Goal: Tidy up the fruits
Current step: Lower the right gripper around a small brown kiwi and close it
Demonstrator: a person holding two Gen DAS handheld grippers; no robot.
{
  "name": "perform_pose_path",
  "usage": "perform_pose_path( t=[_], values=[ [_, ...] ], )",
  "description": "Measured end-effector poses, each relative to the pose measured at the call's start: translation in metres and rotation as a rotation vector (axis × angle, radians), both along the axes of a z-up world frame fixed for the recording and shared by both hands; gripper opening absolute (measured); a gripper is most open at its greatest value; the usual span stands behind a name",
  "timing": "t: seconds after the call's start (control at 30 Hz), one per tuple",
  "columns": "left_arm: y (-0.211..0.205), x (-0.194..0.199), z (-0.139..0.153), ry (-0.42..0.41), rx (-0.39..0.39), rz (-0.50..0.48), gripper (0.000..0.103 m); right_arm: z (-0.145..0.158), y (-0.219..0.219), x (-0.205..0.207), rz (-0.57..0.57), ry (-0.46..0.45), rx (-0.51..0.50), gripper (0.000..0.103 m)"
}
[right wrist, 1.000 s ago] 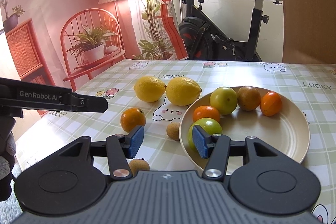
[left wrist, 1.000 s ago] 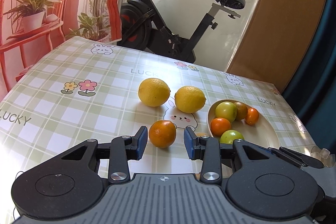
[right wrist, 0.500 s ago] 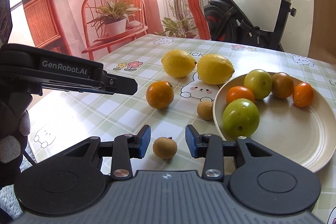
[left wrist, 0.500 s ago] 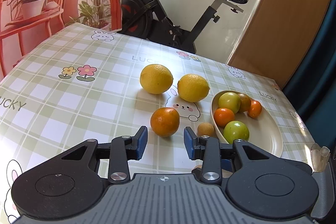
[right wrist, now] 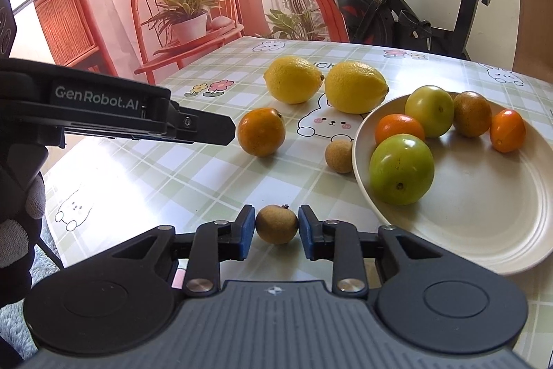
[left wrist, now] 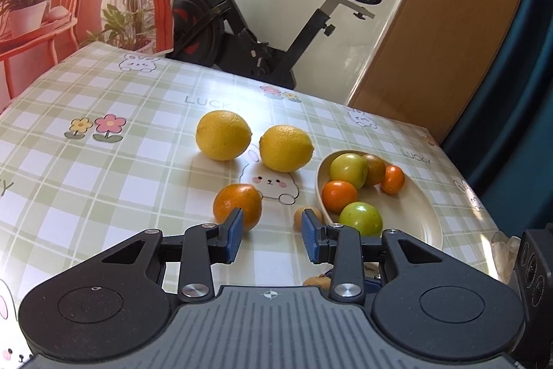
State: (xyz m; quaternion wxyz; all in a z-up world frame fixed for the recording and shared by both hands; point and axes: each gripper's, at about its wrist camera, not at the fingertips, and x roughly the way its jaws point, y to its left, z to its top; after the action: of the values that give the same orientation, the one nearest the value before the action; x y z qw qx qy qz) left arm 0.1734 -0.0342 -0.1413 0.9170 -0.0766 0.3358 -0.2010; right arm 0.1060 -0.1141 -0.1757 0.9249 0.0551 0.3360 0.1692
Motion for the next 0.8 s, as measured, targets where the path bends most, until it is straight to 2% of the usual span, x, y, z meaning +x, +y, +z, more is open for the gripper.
perform_pose_path(
  t=[0.1,0.2,0.3,0.4,0.5,0.67,0.8],
  values=[
    [-0.013,0.008,0.006,-0.024,0.044,-0.056,0.028,0.001,-0.008,-0.004,-0.026,0.005,0.002,0.03],
    [-0.018,0.021,0.017,-0.03,-0.004,-0.09,0.027,0.0,-0.019,-0.009,-0.055,0.009,0.01,0.03],
    [-0.026,0.035,0.021,-0.05,-0.012,-0.098,0.027,-0.001,-0.029,-0.012,-0.086,0.014,0.027,0.03],
    [-0.035,0.05,0.005,-0.003,0.012,-0.107,0.026,-0.001,-0.035,-0.012,-0.097,0.016,0.044,0.03],
    [-0.049,0.057,-0.015,0.029,0.083,-0.146,0.021,-0.001,-0.033,-0.013,-0.094,0.009,0.037,0.03],
    [-0.058,0.068,-0.028,0.07,0.036,-0.155,0.019,-0.003,-0.033,-0.013,-0.088,0.012,0.05,0.029],
    [-0.061,0.077,-0.038,0.094,0.046,-0.13,0.019,-0.006,-0.031,-0.011,-0.079,0.015,0.044,0.029]
  ],
)
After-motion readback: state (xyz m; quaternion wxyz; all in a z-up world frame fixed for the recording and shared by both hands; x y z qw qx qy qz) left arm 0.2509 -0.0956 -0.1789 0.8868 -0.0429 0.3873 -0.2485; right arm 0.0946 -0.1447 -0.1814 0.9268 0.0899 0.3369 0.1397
